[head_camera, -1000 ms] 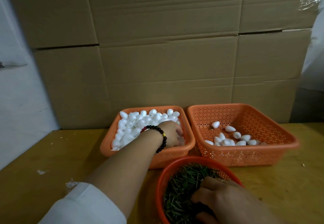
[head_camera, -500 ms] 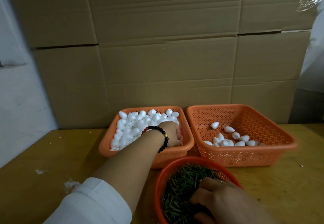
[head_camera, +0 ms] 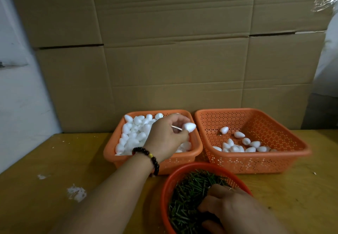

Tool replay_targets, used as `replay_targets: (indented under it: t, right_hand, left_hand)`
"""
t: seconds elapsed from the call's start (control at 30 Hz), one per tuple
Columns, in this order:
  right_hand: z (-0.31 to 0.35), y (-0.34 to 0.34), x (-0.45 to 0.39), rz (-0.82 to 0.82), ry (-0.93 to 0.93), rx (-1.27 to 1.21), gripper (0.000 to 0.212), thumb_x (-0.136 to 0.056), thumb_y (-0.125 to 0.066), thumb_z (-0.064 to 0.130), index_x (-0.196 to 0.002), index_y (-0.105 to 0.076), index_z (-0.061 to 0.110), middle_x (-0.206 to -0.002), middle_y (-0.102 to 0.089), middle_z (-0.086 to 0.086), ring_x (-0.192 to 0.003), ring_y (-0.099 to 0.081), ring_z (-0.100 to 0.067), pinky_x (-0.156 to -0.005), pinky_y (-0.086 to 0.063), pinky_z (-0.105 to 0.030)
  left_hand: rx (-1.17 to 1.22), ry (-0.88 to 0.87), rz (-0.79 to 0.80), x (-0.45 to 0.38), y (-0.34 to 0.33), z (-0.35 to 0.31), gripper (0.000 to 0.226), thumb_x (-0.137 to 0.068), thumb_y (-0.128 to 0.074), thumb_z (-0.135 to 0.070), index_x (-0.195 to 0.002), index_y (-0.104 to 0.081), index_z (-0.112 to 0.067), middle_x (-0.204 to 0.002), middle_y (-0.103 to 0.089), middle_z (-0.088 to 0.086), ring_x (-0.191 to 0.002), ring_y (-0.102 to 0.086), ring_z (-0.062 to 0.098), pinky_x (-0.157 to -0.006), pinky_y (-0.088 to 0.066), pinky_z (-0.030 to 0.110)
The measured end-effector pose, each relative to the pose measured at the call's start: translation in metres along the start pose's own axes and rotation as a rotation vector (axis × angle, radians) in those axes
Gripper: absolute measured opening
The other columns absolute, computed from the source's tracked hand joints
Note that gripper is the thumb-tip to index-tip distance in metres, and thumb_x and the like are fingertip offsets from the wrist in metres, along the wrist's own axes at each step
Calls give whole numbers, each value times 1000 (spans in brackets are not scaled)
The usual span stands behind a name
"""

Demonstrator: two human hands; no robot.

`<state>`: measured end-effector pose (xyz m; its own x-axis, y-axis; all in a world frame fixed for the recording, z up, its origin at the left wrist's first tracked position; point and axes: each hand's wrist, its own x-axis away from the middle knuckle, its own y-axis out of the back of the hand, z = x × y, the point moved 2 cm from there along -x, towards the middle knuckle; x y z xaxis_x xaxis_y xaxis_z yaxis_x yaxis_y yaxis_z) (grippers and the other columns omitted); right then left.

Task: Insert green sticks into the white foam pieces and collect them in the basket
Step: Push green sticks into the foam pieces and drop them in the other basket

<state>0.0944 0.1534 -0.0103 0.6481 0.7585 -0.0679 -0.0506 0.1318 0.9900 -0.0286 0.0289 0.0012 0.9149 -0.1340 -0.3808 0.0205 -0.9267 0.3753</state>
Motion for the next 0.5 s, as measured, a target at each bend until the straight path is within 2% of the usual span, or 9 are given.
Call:
replay_targets:
  t: [0.03, 0.1, 0.13, 0.17, 0.27, 0.4, 0.5]
  right_hand:
    - [-20, -15, 17, 59, -379, -46, 40, -92, -42, 53, -130, -44, 42, -125, -42, 18, -117, -43, -5, -99, -31, -19]
    - [-19, -31, 25, 57, -315, -14, 40, -92, -41, 53, -130, -43, 42, -125, -42, 18, -117, -44, -5, -99, -31, -19]
    - [-24, -33, 23, -52, -279, 3, 40, -92, -41, 54, -130, -42, 42, -124, -42, 18, -117, -44, -5, -99, -31, -19]
    - [-22, -31, 20, -45, -270, 4, 40, -92, -40, 54, -130, -42, 42, -124, -41, 18, -117, -44, -5, -98, -30, -19]
    - [-28, -32, 20, -67, -306, 5, 39, -92, -40, 53, -130, -43, 43, -123, -43, 16, -116, -44, -6, -97, -31, -18]
    - [-28, -32, 18, -83, -309, -10, 39, -92, -41, 53, -130, -43, 43, -123, -44, 16, -116, -45, -7, -98, -32, -19]
    - [-29, -33, 18, -111, -298, -9, 39, -92, -41, 53, -130, -43, 43, -125, -44, 16, -117, -45, -7, -99, -33, -19]
  left_hand:
    - [136, 14, 6, 11, 0, -5, 20, -82, -71, -10, -85, -68, -30, -80, -71, -10, -67, -67, 7, -63, -53, 19]
    - [421, 87, 23, 36, 0, -9, 24, -82, -69, 0, -89, -70, -22, -83, -73, -3, -70, -68, 16, -67, -57, 25]
    - [554, 148, 35, 47, 0, -8, 25, -81, -67, 5, -89, -71, -18, -85, -73, 1, -72, -68, 18, -68, -57, 28]
    - [687, 207, 48, 57, 0, -7, 26, -80, -66, 8, -89, -72, -15, -87, -73, 5, -73, -67, 20, -67, -57, 29]
    - [965, 328, 98, 82, -4, -4, 25, -67, -69, 5, -89, -72, -7, -87, -71, 12, -72, -67, 20, -63, -56, 28]
    - [987, 375, 102, 96, -11, -1, 39, -64, -76, 10, -100, -64, 0, -88, -70, 11, -72, -66, 20, -63, -56, 28]
    - [960, 395, 42, 96, -13, 0, 39, -59, -72, 9, -96, -66, -2, -86, -71, 9, -72, -65, 20, -61, -56, 28]
